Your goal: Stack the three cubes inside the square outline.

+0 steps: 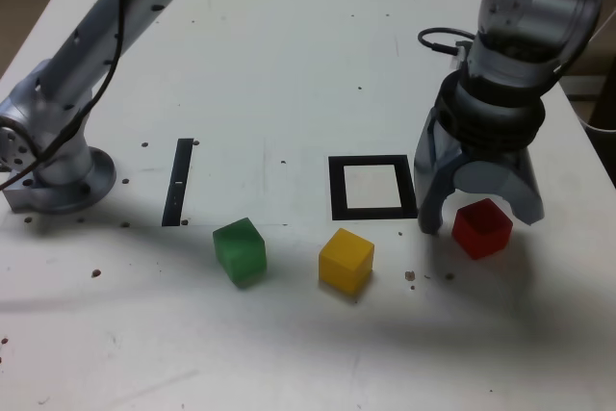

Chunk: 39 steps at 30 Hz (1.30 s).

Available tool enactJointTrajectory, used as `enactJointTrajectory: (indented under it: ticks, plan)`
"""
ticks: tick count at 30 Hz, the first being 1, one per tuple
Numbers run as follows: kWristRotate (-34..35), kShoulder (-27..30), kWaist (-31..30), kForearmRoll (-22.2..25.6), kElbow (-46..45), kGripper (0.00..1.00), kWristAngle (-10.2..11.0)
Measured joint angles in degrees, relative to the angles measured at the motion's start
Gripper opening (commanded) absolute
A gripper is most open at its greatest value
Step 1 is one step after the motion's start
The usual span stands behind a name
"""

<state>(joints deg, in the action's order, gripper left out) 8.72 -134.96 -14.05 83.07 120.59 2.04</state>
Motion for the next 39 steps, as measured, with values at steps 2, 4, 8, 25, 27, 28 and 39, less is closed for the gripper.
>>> enactJointTrajectory:
  ticks: [2,4,8,25,27,28,39]
  plan:
    - [-0.18,-0.53,0.0,0.0,0.5,0.83,-0.3]
    - [-0.56,-1.22,0.0,0.0,1.15,0.83,-0.69]
    - [-1.24,-2.45,0.0,0.0,2.18,0.82,-1.07]
    - [-1.6,-3.72,0.02,-0.08,2.93,0.74,-1.09]
    - [-1.64,-3.79,0.02,-0.16,2.97,0.74,-1.15]
    - [-1.65,-3.82,0.02,-0.16,3.0,0.74,-1.16]
    - [-1.67,-4.52,0.02,-0.09,3.15,0.65,-1.16]
